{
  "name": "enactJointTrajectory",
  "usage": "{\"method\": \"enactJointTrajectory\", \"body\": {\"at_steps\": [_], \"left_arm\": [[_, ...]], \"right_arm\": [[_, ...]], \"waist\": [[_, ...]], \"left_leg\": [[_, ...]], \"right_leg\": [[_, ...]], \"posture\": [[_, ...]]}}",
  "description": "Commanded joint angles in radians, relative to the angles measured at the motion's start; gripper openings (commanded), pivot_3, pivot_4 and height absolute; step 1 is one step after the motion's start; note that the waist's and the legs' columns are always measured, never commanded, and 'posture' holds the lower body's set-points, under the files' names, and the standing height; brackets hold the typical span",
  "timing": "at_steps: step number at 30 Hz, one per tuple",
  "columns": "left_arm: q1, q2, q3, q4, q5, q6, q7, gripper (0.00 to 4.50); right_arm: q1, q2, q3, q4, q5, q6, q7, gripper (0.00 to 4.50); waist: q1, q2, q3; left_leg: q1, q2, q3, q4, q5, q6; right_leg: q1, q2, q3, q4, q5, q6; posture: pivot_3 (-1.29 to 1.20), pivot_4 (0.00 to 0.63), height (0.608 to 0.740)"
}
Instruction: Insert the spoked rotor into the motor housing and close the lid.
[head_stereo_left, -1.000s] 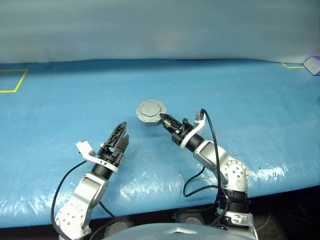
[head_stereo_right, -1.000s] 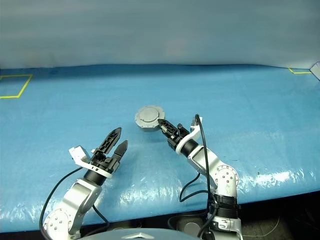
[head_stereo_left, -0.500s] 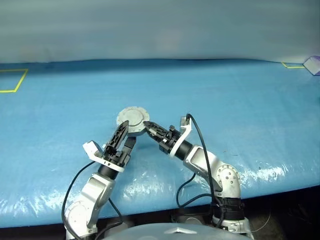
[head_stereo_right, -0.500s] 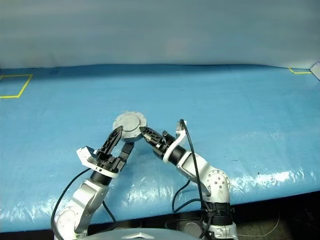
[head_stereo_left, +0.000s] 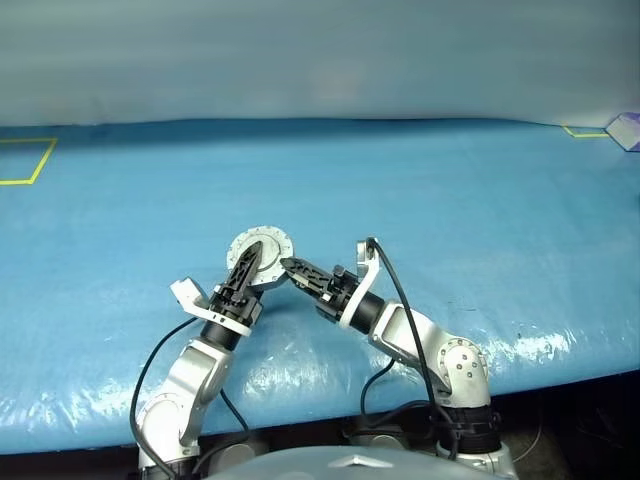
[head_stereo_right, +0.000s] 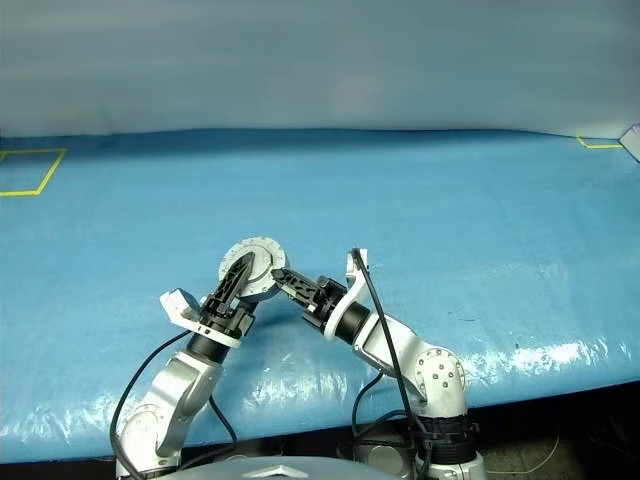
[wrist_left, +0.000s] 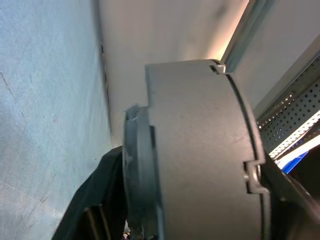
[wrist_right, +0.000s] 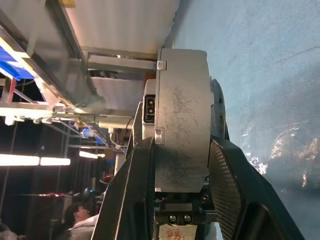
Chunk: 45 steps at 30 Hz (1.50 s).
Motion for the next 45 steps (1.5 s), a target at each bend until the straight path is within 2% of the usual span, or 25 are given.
{"method": "enactJointTrajectory", "body": {"at_steps": [1,4,7,8,9,10,12,15,16,20,22,29,33,37,41,43,45], "left_arm": [[-0.003,-0.025,-0.015,-0.024,-0.021,-0.002,-0.009,2.43],[0.0,-0.027,-0.018,-0.032,-0.019,-0.008,-0.004,2.43],[0.0,-0.025,-0.017,-0.04,0.0,-0.023,0.01,2.43],[-0.02,-0.019,-0.003,-0.035,0.02,-0.043,0.036,2.43],[-0.043,-0.012,0.013,-0.025,0.038,-0.064,0.054,2.43],[-0.071,0.0,0.03,-0.01,0.064,-0.086,0.072,2.43],[-0.135,0.027,0.064,0.037,0.106,-0.116,0.104,2.43],[-0.236,0.065,0.107,0.118,0.159,-0.136,0.131,2.43],[-0.279,0.08,0.122,0.156,0.174,-0.138,0.135,2.43],[-0.489,0.142,0.171,0.363,0.259,-0.149,0.132,2.43],[-0.581,0.162,0.186,0.465,0.3,-0.15,0.107,2.43],[-0.886,0.196,0.229,0.897,0.495,-0.196,0.006,2.43],[-0.977,0.199,0.264,1.049,0.578,-0.22,-0.045,2.43],[-0.975,0.201,0.289,1.071,0.623,-0.196,-0.043,2.43],[-0.872,0.19,0.315,0.947,0.633,-0.141,0.027,2.43],[-0.79,0.177,0.324,0.83,0.615,-0.086,0.07,3.15],[-0.676,0.163,0.322,0.67,0.579,0.002,0.12,3.67]], "right_arm": [[-0.012,0.011,0.002,-0.054,0.02,-0.022,0.055,1.17],[-0.01,0.003,-0.001,-0.054,-0.036,-0.033,0.101,1.17],[0.004,-0.026,-0.008,-0.058,-0.13,-0.05,0.178,2.17],[0.013,-0.081,0.008,-0.081,-0.234,-0.069,0.23,2.17],[0.02,-0.137,0.03,-0.101,-0.336,-0.086,0.276,2.63],[0.029,-0.192,0.057,-0.116,-0.437,-0.107,0.317,2.68],[0.053,-0.278,0.109,-0.131,-0.624,-0.179,0.388,3.28],[0.095,-0.305,0.123,-0.129,-0.783,-0.29,0.451,4.29],[0.107,-0.325,0.141,-0.131,-0.863,-0.335,0.471,4.49],[0.169,-0.37,0.191,-0.118,-1.153,-0.544,0.519,4.5],[0.195,-0.376,0.206,-0.103,-1.237,-0.622,0.544,4.5],[0.258,-0.325,0.208,-0.067,-1.35,-0.725,0.58,4.5],[0.266,-0.298,0.203,-0.067,-1.38,-0.728,0.584,4.5],[0.283,-0.27,0.192,-0.077,-1.374,-0.703,0.584,4.5],[0.291,-0.256,0.188,-0.079,-1.375,-0.69,0.594,4.5],[0.295,-0.25,0.189,-0.078,-1.377,-0.682,0.599,4.5],[0.292,-0.247,0.194,-0.072,-1.385,-0.681,0.605,4.5]], "waist": [[0.0,0.0,0.0],[0.0,0.0,0.0],[0.001,0.0,0.0],[0.001,0.0,0.0],[0.003,0.0,0.0],[0.012,0.0,0.0],[0.022,0.0,0.0],[0.024,0.0,0.0],[0.024,0.0,0.0],[0.038,-0.002,0.0],[0.042,-0.003,0.0],[0.045,-0.004,0.001],[0.04,-0.005,0.002],[0.035,-0.005,0.002],[0.03,-0.005,0.002],[0.026,-0.005,0.002],[0.022,-0.005,0.001]], "left_leg": [[0.0,0.0,0.0,0.0,0.0,0.0],[0.0,0.0,0.0,0.0,0.0,0.0],[0.0,0.0,0.0,0.001,0.0,0.0],[0.0,0.0,0.0,0.001,0.0,0.0],[0.0,0.0,0.0,0.001,0.0,0.0],[0.0,-0.001,0.0,0.001,0.0,0.0],[0.0,-0.002,0.0,0.004,0.0,0.001],[0.0,-0.002,-0.001,0.004,0.001,0.001],[0.001,-0.002,-0.001,0.004,0.001,0.001],[0.0,-0.003,-0.002,0.006,0.002,0.001],[0.0,-0.004,-0.002,0.006,0.002,0.002],[0.001,-0.005,-0.002,0.005,0.002,0.002],[0.001,-0.005,-0.003,0.005,0.002,0.002],[0.001,-0.004,-0.003,0.003,0.002,0.002],[0.003,-0.004,-0.003,0.003,0.002,0.002],[0.006,-0.004,-0.002,0.002,0.002,0.002],[0.01,-0.003,-0.001,0.0,0.002,0.002]], "right_leg": [[0.0,0.0,0.0,0.0,0.0,0.0],[0.0,0.0,0.0,0.0,0.0,0.0],[0.0,0.0,0.0,0.0,0.0,0.0],[0.0,0.0,0.0,0.0,0.0,0.0],[0.0,0.0,0.0,0.0,0.0,0.001],[0.0,0.0,0.0,0.0,0.0,0.001],[0.001,-0.001,0.0,0.0,0.001,0.002],[0.001,0.0,0.0,0.001,0.001,0.002],[0.001,0.001,0.001,0.002,0.002,0.002],[0.003,0.0,0.001,0.002,0.002,0.004],[0.005,0.0,0.001,0.001,0.003,0.005],[0.007,0.0,0.001,-0.002,0.003,0.005],[0.006,0.0,0.001,-0.002,0.004,0.004],[0.006,0.0,0.0,-0.002,0.006,0.001],[0.007,-0.001,0.001,-0.002,0.008,0.004],[0.009,-0.001,0.001,-0.002,0.008,0.004],[0.012,-0.001,0.001,-0.001,0.007,0.003]], "posture": [[0.0,0.15,0.74],[0.0,0.15,0.74],[0.0,0.15,0.74],[0.0,0.15,0.74],[0.0,0.15,0.74],[0.0,0.15,0.74],[0.0,0.15,0.74],[0.0,0.15,0.74],[0.0,0.15,0.74],[0.0,0.15,0.74],[0.0,0.15,0.74],[0.0,0.15,0.74],[0.0,0.15,0.74],[0.0,0.15,0.74],[0.0,0.15,0.74],[0.0,0.15,0.74],[0.0,0.15,0.74]]}}
